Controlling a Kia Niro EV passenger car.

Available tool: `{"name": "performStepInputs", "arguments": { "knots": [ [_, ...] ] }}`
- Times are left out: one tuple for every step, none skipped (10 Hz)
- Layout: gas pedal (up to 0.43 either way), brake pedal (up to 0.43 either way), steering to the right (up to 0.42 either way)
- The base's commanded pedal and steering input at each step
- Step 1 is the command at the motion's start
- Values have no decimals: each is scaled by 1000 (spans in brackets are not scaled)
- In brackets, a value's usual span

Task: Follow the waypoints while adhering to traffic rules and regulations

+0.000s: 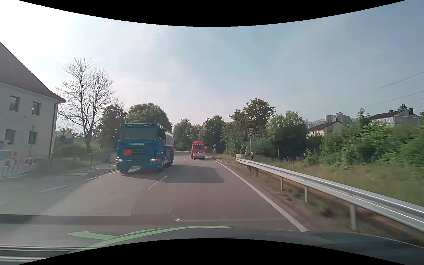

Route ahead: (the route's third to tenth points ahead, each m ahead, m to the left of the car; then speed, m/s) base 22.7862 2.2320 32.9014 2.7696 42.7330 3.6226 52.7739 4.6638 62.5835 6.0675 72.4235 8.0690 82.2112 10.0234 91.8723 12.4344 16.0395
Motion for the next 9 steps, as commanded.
{"name": "performStepInputs", "arguments": {
  "knots": [
    [67, 0, -11],
    [67, 0, -11],
    [67, 0, -11],
    [67, 0, -11],
    [67, 0, -11],
    [67, 0, -11],
    [67, 0, -11],
    [67, 0, -11],
    [67, 0, -11]
  ]
}}
